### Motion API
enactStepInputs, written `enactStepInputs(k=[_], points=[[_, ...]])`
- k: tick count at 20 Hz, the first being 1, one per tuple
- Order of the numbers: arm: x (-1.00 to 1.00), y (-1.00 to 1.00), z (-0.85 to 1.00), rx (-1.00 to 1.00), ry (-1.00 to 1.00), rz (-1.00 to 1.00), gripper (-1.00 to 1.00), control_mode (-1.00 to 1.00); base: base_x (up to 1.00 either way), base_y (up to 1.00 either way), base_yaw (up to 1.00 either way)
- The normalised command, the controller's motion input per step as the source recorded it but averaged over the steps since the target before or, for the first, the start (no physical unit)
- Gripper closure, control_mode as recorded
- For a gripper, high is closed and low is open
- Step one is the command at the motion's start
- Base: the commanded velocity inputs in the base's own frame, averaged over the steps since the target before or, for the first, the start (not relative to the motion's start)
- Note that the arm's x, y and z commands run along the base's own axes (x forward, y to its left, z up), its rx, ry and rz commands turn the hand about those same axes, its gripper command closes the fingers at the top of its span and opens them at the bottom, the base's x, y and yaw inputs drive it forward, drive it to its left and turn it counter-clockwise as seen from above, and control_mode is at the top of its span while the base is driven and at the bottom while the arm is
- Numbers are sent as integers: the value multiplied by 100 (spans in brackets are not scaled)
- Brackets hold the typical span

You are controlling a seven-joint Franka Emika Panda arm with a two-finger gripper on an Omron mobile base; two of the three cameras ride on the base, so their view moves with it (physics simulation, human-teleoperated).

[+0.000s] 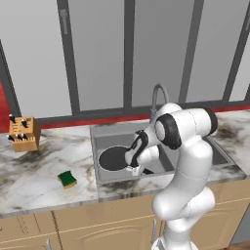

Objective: Pick the pan and sponge and place them into the sink. Then turn on the water.

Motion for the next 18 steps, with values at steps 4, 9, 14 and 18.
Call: enactStepInputs(k=[4, 9, 14, 18], points=[[4, 0, 12, 4, 0, 6, -100, -100, 0, 0, 0], [0, 1, 39, 2, -1, 5, -100, -100, 0, 0, 0], [0, 9, 43, 1, -2, 1, -100, -100, 0, 0, 0], [-2, 10, 49, 5, 0, -1, -100, -100, 0, 0, 0]])
